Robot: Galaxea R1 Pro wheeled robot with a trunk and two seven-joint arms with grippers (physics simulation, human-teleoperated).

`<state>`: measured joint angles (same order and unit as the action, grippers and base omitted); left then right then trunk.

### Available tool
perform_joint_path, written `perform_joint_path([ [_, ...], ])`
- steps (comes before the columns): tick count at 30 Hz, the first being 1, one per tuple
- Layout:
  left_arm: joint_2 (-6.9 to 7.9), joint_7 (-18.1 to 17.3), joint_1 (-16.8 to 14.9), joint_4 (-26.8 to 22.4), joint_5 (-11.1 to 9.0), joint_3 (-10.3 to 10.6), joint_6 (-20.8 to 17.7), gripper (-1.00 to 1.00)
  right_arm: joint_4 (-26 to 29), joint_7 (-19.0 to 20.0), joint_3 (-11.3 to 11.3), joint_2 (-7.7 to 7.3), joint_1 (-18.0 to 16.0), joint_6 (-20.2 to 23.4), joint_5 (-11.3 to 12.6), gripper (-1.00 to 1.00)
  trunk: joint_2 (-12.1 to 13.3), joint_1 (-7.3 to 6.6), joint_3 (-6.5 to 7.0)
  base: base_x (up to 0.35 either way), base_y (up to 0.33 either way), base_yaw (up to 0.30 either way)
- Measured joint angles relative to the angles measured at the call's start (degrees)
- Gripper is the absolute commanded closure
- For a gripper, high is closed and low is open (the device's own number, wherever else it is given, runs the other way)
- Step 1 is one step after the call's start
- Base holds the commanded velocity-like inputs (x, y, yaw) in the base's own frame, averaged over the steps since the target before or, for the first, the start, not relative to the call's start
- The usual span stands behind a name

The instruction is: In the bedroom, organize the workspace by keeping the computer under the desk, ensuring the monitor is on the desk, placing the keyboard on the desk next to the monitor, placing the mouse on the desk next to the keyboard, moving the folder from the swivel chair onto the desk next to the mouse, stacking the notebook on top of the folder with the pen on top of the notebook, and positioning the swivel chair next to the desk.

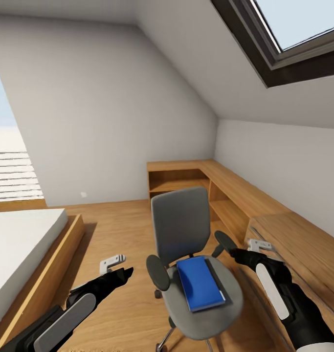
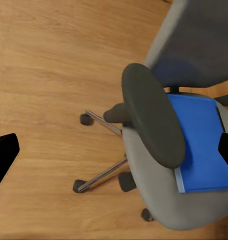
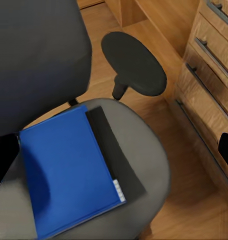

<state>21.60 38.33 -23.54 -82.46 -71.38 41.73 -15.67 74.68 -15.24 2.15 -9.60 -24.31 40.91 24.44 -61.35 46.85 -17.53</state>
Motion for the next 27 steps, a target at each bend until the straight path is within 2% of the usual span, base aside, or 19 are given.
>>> perform_joint_path([
  [21, -0.01, 0.1, 0.0, 0.0, 0.1, 0.1, 0.0, -1.0, 0.0, 0.0, 0.0, 0.0, 0.0, 0.0, 0.0, -1.0, 0.0, 0.0, 0.0, 0.0, 0.0, 0.275],
  [27, -0.02, 0.1, 0.0, 0.0, 0.0, 0.1, 0.0, -1.0, 0.0, 0.0, 0.0, -0.01, 0.0, 0.1, 0.0, -1.0, 0.0, 0.0, 0.0, 0.0, 0.0, 0.043],
])
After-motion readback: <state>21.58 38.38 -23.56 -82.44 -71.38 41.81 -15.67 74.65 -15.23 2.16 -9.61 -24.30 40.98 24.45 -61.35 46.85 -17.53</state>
